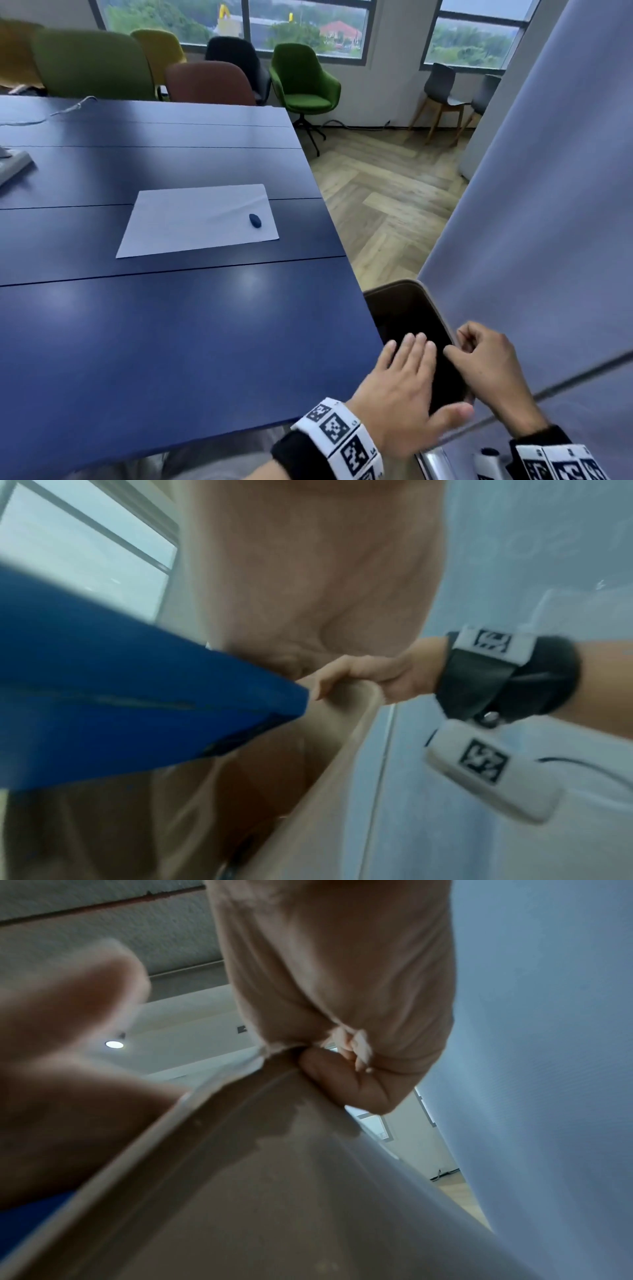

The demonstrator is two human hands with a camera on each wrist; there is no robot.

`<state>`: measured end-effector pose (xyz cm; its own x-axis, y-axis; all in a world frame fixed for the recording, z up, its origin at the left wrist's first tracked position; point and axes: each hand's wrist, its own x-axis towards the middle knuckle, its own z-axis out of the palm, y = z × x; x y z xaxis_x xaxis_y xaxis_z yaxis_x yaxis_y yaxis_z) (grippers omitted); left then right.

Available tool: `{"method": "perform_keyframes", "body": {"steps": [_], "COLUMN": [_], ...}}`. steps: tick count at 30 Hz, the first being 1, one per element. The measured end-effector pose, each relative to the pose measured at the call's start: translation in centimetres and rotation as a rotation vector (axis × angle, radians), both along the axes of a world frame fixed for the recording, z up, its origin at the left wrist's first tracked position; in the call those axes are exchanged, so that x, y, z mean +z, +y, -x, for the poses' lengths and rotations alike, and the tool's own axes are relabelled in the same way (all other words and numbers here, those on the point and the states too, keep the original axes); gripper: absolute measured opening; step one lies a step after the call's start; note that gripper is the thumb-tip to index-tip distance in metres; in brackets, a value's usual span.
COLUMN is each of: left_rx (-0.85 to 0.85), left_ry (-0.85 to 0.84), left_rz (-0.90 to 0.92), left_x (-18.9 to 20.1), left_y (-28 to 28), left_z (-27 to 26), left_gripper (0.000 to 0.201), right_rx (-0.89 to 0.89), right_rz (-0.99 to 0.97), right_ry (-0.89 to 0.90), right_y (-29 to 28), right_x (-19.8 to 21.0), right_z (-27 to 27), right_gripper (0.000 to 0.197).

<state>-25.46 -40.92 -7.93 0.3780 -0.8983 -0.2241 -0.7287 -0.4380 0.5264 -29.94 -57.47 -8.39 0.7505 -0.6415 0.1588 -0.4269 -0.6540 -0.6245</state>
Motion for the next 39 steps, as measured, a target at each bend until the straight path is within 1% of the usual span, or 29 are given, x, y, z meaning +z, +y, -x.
{"method": "perform_keyframes", "body": {"steps": [1,2,4,6,8,9,11,12,14,15,17,18,20,21,22,23,24,25,26,28,30,31,32,33,34,35,36,38,39], "left_rx": [-0.018,-0.003,0.11,0.267,0.408,0.445,0.458,0.447,0.386,0.328,0.209,0.141,-0.041,-0.155,-0.256,-0.297,-0.268,-0.184,-0.069,0.222,0.535,0.662,0.759,0.811,0.831,0.82,0.779,0.65,0.594], "left_ry": [0.065,0.089,0.017,-0.11,-0.185,-0.208,-0.259,-0.278,-0.28,-0.285,-0.282,-0.282,-0.304,-0.288,-0.242,-0.177,-0.101,-0.047,-0.038,-0.13,-0.195,-0.206,-0.216,-0.228,-0.224,-0.186,-0.145,-0.085,-0.087], "left_rz": [0.025,0.036,-0.005,-0.146,-0.318,-0.393,-0.486,-0.504,-0.503,-0.494,-0.444,-0.41,-0.34,-0.303,-0.269,-0.233,-0.188,-0.142,-0.109,-0.139,-0.267,-0.336,-0.353,-0.345,-0.314,-0.287,-0.267,-0.215,-0.199], "left_x": [1.1,1.9,3.4,4.1,3.7,3.0,1.3,0.8,0.2,0.2,0.1,0.0,-0.4,-0.5,-0.2,0.4,1.0,1.9,2.4,2.4,1.5,0.7,-0.1,-0.9,-1.9,-2.6,-3.5,-4.4,-3.4], "left_y": [0.6,1.7,4.7,8.1,10.9,12.0,12.9,12.7,11.0,9.5,6.5,5.0,2.7,1.9,1.5,1.5,1.9,2.8,4.0,7.4,11.1,12.7,13.8,14.4,14.3,13.7,12.7,9.5,7.6], "left_z": [0.1,-0.4,-2.8,-7.0,-11.9,-13.9,-16.6,-17.1,-16.8,-16.0,-13.7,-12.3,-9.0,-7.2,-5.5,-4.1,-3.0,-2.3,-2.1,-2.2,-2.5,-2.6,-2.6,-2.5,-2.4,-2.2,-2.0,-1.4,-0.8], "left_gripper": [0.108,0.107,0.1,0.098,0.098,0.097,0.1,0.107,0.126,0.126,0.112,0.112,0.129,0.135,0.131,0.117,0.104,0.096,0.094,0.095,0.103,0.107,0.112,0.116,0.115,0.109,0.102,0.097,0.096], "right_rx": [0.003,0.003,-0.009,-0.017,-0.025,-0.027,-0.026,-0.026,-0.022,-0.024,-0.026,-0.027,-0.027,-0.03,-0.032,-0.032,-0.027,-0.019,-0.017,-0.021,-0.019,-0.019,-0.021,-0.022,-0.021,-0.02,-0.019,-0.015,-0.008], "right_rz": [-0.001,0.001,0.012,0.017,0.016,0.011,0.005,0.005,0.007,0.006,0.011,0.012,0.014,0.015,0.015,0.011,0.007,0.005,0.003,-0.008,-0.025,-0.03,-0.034,-0.036,-0.039,-0.044,-0.053,-0.068,-0.074], "right_ry": [0.0,-0.001,-0.016,-0.033,-0.042,-0.047,-0.048,-0.047,-0.047,-0.046,-0.037,-0.029,-0.018,-0.017,-0.02,-0.023,-0.027,-0.03,-0.033,-0.041,-0.052,-0.057,-0.058,-0.058,-0.06,-0.063,-0.065,-0.065,-0.064], "right_y": [-0.1,-0.2,-0.2,-0.2,0.0,0.0,0.2,0.4,0.4,0.2,0.0,0.0,0.0,0.1,0.1,0.2,0.2,0.4,0.4,0.6,0.7,0.7,0.7,0.7,0.8,0.9,1.0,1.3,1.5], "right_x": [0.0,-0.1,-0.4,-0.8,-1.0,-1.1,-1.2,-1.2,-1.1,-1.2,-1.2,-1.1,-1.0,-1.0,-0.9,-0.9,-0.8,-0.8,-0.8,-1.0,-1.2,-1.2,-1.3,-1.3,-1.3,-1.3,-1.3,-1.5,-1.7], "right_z": [0.0,0.1,0.1,0.3,0.5,0.5,0.6,0.6,0.6,0.6,0.7,0.7,0.7,0.7,0.7,0.6,0.6,0.5,0.6,0.9,1.4,1.6,1.8,1.9,1.9,1.9,1.8,1.6,1.4], "right_gripper": [0.034,0.033,0.033,0.035,0.036,0.036,0.037,0.038,0.038,0.037,0.033,0.031,0.03,0.03,0.029,0.028,0.027,0.027,0.026,0.027,0.029,0.03,0.03,0.031,0.031,0.032,0.032,0.031,0.031]}}
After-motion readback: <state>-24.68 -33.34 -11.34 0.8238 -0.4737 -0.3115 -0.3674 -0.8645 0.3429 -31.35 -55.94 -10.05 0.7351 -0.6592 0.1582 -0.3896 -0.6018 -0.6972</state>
